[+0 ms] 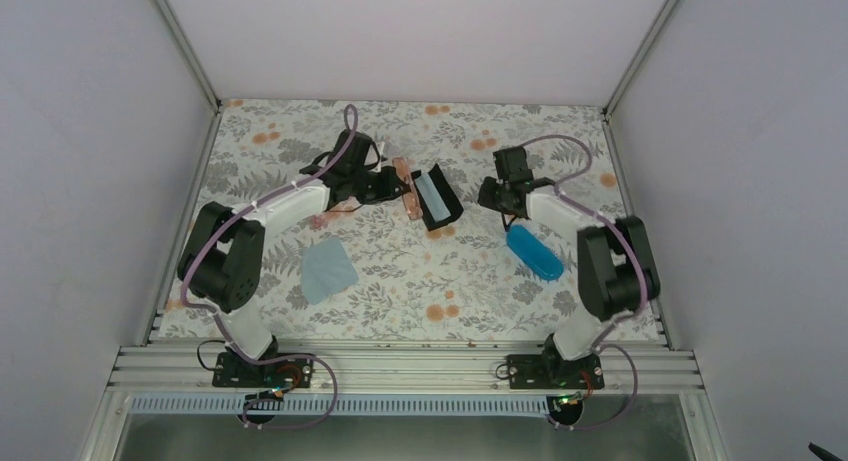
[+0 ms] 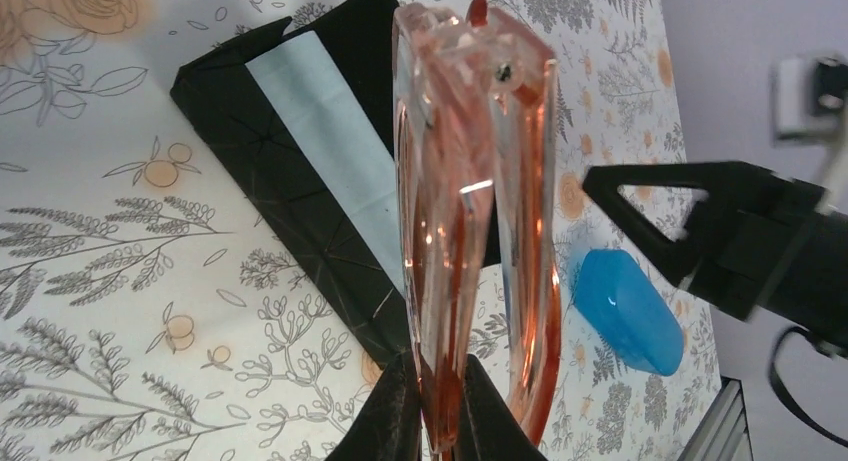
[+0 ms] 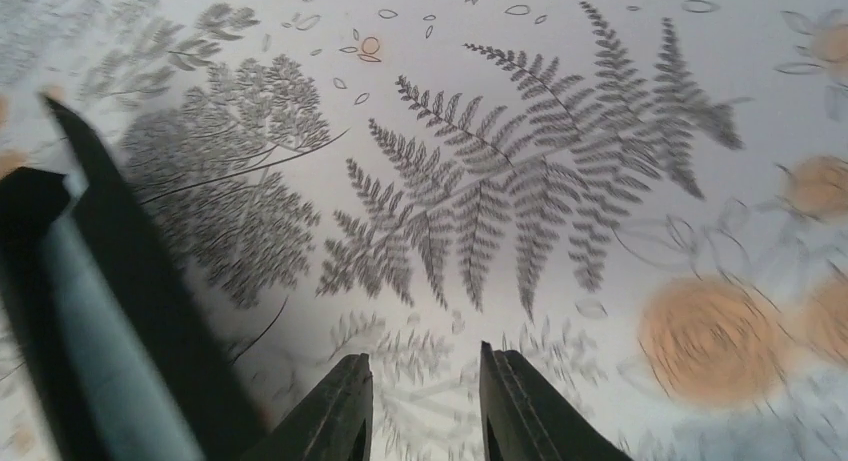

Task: Organize the sunglasses
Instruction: Adjust the sunglasses case at the center of the board, then place the sunglasses in the sunglasses case.

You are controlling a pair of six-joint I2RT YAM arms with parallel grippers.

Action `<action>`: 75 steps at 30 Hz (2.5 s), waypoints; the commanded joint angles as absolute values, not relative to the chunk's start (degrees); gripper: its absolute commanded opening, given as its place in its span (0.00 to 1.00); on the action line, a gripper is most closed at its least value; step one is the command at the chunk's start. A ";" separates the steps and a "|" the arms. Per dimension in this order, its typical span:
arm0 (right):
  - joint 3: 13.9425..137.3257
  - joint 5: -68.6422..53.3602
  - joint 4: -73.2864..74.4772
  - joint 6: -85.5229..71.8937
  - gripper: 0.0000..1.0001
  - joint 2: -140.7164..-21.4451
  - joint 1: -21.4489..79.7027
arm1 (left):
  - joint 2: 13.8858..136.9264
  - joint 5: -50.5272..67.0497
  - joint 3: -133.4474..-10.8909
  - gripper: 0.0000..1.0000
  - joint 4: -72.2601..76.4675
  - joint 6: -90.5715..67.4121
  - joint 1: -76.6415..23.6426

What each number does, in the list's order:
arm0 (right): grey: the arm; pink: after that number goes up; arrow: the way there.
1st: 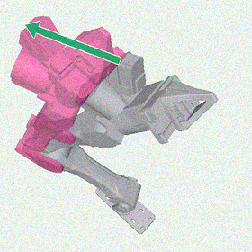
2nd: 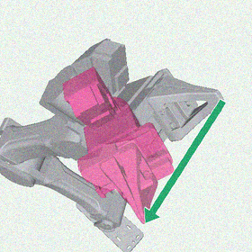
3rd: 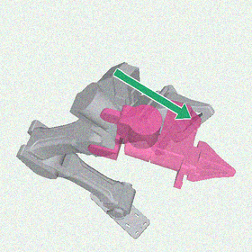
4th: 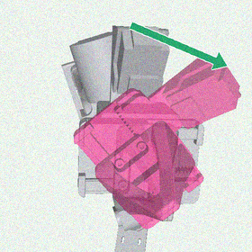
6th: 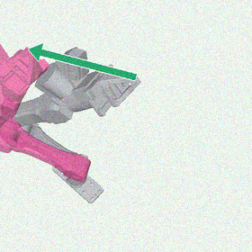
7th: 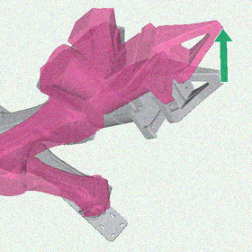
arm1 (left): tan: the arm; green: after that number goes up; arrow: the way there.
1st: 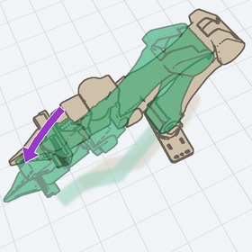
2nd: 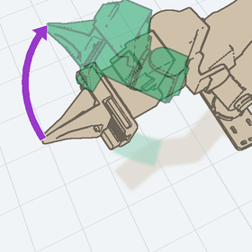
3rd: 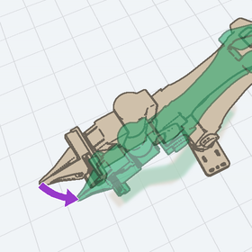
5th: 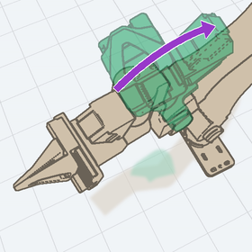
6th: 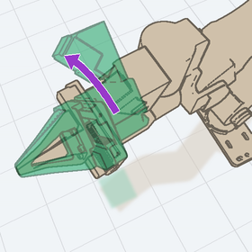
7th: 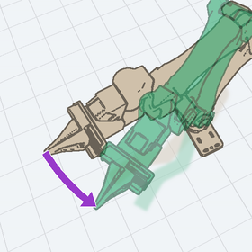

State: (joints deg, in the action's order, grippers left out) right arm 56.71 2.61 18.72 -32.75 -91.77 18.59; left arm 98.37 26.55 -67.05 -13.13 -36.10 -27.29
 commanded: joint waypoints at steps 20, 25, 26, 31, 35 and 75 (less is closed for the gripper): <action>57.95 -15.43 11.11 -26.39 0.31 -105.39 20.30 | 107.41 29.78 -77.65 0.06 -19.56 -36.74 -27.86; 55.61 -17.72 10.13 -26.76 0.31 -104.64 20.73 | 109.62 29.91 -80.56 0.07 -22.19 -35.76 -27.86; 55.04 -17.06 10.04 -27.23 0.31 -104.26 20.76 | 110.28 29.90 -81.34 0.07 -22.82 -35.57 -27.94; 53.84 -7.98 12.00 -31.55 0.31 -102.03 20.35 | 112.72 29.75 -84.72 0.08 -25.05 -36.04 -29.09; 52.30 -2.32 13.17 -34.24 0.32 -98.24 20.31 | 114.74 28.89 -87.09 0.08 -26.89 -37.88 -29.86; 59.56 6.62 13.89 -11.18 0.24 -89.15 42.67 | 119.08 31.71 -96.45 0.02 -47.16 -57.56 -30.32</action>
State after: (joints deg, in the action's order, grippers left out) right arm 57.67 3.09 14.24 -12.86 -88.09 42.04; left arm 118.78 30.50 -97.23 -46.35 -56.25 -30.06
